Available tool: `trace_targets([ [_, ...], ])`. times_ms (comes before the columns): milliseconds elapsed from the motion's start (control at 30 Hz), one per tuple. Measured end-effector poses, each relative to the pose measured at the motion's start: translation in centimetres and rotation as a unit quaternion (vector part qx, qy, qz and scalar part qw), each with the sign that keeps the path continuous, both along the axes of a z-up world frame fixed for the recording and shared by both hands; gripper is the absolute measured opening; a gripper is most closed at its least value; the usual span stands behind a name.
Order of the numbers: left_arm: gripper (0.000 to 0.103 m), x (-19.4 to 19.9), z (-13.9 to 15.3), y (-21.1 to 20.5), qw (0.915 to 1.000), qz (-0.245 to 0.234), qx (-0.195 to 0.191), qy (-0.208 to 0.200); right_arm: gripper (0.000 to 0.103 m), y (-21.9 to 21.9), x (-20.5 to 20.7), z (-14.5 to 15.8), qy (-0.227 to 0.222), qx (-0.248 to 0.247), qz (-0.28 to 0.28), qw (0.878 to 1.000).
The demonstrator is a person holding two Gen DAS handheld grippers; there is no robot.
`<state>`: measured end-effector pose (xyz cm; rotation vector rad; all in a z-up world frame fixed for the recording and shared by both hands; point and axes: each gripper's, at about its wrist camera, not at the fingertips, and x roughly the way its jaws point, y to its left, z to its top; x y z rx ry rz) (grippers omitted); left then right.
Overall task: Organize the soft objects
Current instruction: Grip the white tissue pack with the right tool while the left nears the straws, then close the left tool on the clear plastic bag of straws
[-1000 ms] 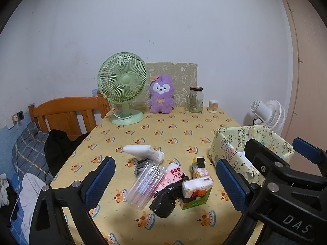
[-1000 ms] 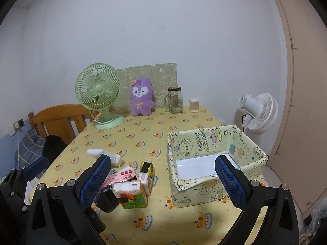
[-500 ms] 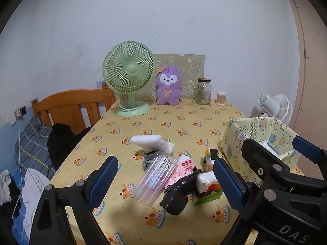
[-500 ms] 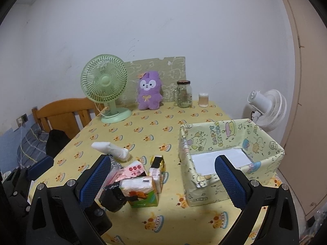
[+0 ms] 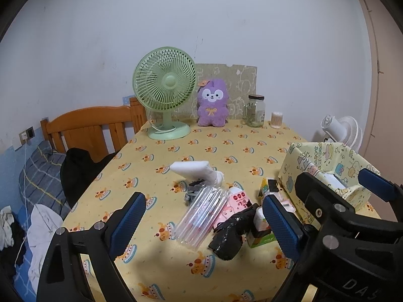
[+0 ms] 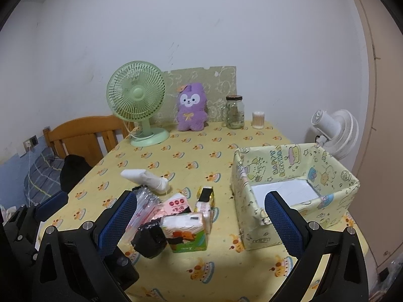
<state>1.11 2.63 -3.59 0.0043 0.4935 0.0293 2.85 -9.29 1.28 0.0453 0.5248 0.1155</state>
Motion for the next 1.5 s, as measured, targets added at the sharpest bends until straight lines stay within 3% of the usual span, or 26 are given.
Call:
trace_targets([
  [767, 0.086, 3.8, -5.1, 2.0, 0.9965, 0.019, -0.002, 0.082, 0.086, 3.1, 4.8, -5.7, 0.09, -0.013, 0.024, 0.996],
  [933, 0.083, 4.4, -5.7, 1.8, 0.9958, 0.015, 0.002, 0.091, 0.079, 3.4, 5.5, -6.6, 0.106, -0.012, 0.027, 0.994],
  [1133, 0.084, 5.4, -6.2, 1.7, 0.9947, 0.017, 0.008, 0.101, 0.059, 3.6, 6.3, -7.4, 0.118, -0.011, 0.035, 0.992],
  [1400, 0.083, 7.1, -6.4, 1.6, 0.9943, 0.016, 0.005, 0.106, 0.056, 3.6, 7.0, -7.0, 0.116, -0.008, 0.039, 0.992],
  [1500, 0.073, 7.8, -7.0, 1.5, 0.9932, 0.008, 0.003, 0.116, 0.056, 3.5, 7.4, -7.2, 0.12, -0.007, 0.039, 0.992],
])
